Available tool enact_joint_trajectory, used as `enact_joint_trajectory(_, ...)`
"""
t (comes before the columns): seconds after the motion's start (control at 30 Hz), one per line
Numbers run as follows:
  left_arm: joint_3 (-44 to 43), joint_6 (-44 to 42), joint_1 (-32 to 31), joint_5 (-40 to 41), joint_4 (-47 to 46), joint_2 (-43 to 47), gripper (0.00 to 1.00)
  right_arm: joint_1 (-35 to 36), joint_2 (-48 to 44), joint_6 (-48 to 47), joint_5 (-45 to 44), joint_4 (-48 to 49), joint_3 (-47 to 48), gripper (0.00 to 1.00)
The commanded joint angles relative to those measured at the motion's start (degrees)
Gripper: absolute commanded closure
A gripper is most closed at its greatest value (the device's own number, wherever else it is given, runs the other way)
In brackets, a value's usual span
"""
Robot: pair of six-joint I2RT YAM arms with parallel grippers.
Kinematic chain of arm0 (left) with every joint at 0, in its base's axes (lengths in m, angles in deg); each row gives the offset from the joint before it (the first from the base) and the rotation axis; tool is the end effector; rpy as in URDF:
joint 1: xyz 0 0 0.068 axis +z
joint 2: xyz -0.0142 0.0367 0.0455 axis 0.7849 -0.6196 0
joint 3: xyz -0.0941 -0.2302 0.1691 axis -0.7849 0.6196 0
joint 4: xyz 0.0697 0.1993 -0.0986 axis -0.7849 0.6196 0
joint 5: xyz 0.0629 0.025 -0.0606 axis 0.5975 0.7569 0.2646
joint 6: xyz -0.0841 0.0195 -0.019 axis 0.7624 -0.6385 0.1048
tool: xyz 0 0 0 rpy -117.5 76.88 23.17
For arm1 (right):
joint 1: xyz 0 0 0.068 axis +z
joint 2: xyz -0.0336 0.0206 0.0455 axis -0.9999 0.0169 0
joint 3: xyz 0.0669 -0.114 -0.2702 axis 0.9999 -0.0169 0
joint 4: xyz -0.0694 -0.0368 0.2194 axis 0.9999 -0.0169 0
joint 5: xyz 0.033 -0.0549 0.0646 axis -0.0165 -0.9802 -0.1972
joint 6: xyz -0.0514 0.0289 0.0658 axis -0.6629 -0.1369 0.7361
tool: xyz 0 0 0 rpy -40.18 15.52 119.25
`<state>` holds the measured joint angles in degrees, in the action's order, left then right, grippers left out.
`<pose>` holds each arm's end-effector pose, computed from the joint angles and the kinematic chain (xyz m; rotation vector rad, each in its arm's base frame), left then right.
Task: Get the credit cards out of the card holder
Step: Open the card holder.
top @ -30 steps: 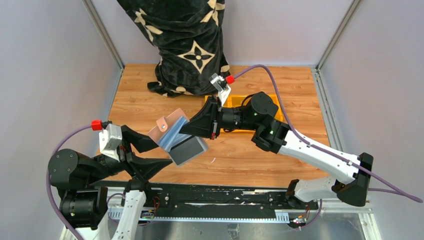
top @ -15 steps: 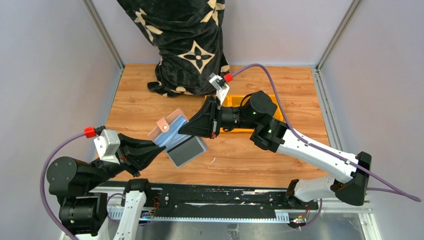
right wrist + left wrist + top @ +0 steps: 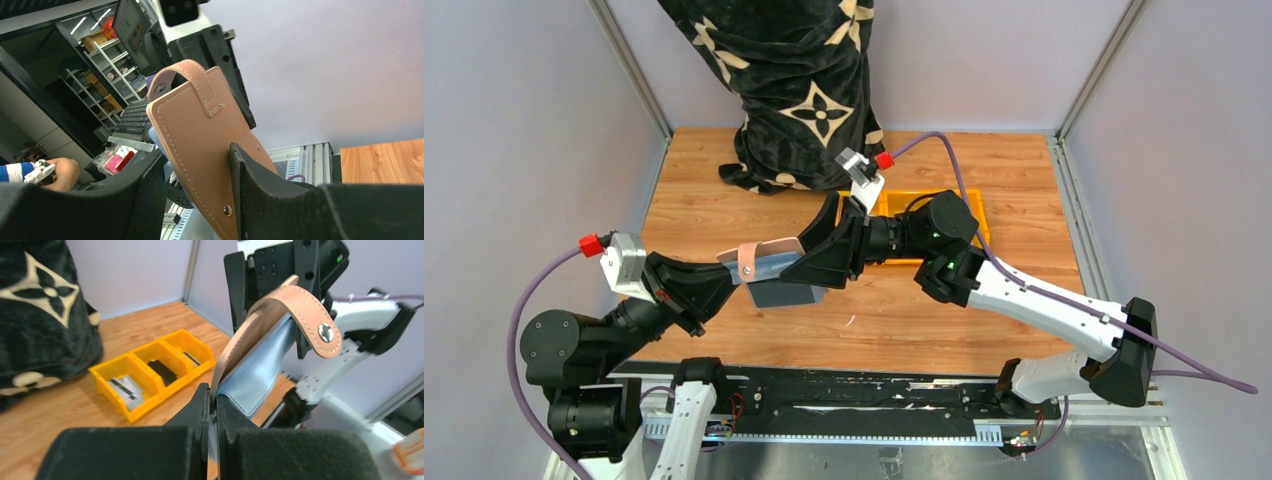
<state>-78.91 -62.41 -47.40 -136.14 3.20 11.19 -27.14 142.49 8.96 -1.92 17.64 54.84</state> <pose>-0.0251 -0.0643 0.4586 0.4474 1.4358 -0.8924 0.0869 0.2684 0.5137 -0.8984 1.1142 2.0162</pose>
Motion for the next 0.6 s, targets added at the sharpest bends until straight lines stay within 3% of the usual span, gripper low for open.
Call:
enact_joint_trajectory(0.0, 2.35, 17.87, -0.01, -1.27, -10.90, -1.38, 1.00, 0.78, -2.34, -0.83, 5.47, 9.90, -4.05, 0.51)
enact_joint_trajectory(0.2, 3.97, 29.25, -0.01, -4.35, -14.59, -3.43, 1.00, 0.80, -4.78, -7.82, 6.62, 7.91, -7.36, 0.53)
enact_joint_trajectory(0.57, 3.54, 26.65, -0.02, -10.37, -11.89, -4.58, 1.00, 0.87, -7.98, -32.15, -4.31, -16.69, -0.94, 0.60)
